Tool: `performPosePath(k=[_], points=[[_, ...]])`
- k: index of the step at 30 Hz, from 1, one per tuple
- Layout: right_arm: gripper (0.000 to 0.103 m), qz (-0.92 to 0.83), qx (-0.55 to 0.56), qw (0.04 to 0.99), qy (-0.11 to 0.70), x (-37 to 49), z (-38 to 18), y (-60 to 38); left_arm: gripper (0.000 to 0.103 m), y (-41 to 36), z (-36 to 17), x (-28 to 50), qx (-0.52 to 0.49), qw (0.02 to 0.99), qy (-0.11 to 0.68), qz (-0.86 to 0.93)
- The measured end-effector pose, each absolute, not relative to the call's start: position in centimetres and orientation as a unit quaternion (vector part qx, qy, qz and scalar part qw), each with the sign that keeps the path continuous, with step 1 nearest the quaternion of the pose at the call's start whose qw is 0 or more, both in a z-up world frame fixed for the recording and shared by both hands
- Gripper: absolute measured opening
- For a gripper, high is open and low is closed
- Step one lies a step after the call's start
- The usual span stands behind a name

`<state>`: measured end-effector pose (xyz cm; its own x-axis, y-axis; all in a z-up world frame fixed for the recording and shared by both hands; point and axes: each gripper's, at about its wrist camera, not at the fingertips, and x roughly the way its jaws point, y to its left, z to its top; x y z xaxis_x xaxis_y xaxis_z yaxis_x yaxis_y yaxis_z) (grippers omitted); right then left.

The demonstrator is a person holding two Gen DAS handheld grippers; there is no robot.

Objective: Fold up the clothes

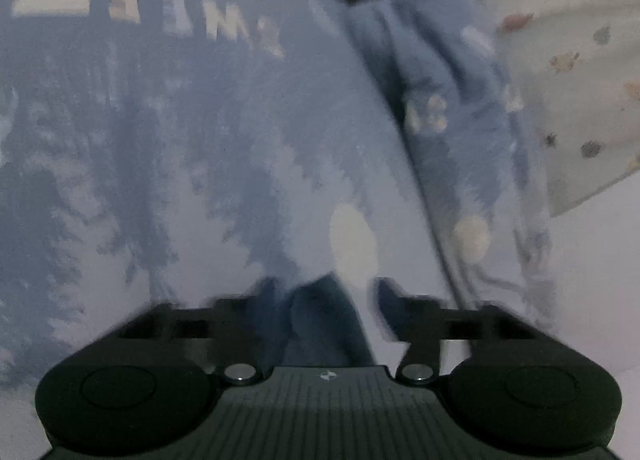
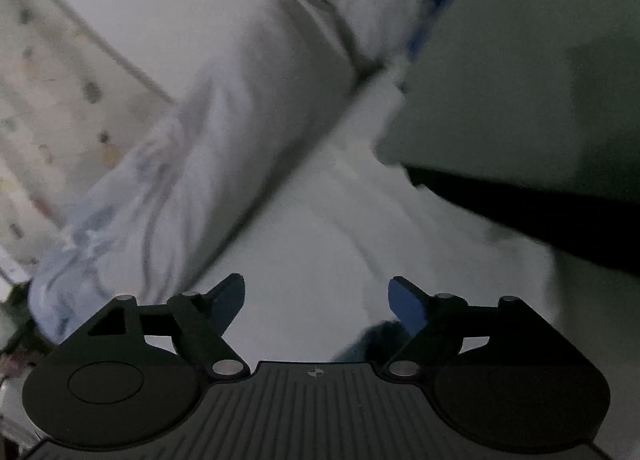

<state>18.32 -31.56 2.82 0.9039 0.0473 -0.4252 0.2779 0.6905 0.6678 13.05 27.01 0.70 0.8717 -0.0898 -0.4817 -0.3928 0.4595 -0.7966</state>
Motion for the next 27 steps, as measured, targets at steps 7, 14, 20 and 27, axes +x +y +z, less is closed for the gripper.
performPosePath(k=[7,14,20,27], points=[[0.095,-0.009,0.369,0.913,0.174,10.0,9.2,-29.8,0.090,27.4,8.1,6.5,-0.445,0.869,0.215,0.024],[0.101,0.068,0.262,0.944,0.188,-0.6,12.9,-22.7,0.103,27.9,13.2,-2.8,-0.378,0.892,0.246,-0.040],[0.101,0.170,0.078,0.959,0.212,-7.1,11.5,-9.6,0.103,29.1,15.9,-7.3,-0.325,0.912,0.247,-0.042],[0.101,0.280,-0.123,0.932,0.197,-12.4,6.2,5.4,0.103,30.8,16.1,-10.0,-0.326,0.910,0.251,-0.048]])
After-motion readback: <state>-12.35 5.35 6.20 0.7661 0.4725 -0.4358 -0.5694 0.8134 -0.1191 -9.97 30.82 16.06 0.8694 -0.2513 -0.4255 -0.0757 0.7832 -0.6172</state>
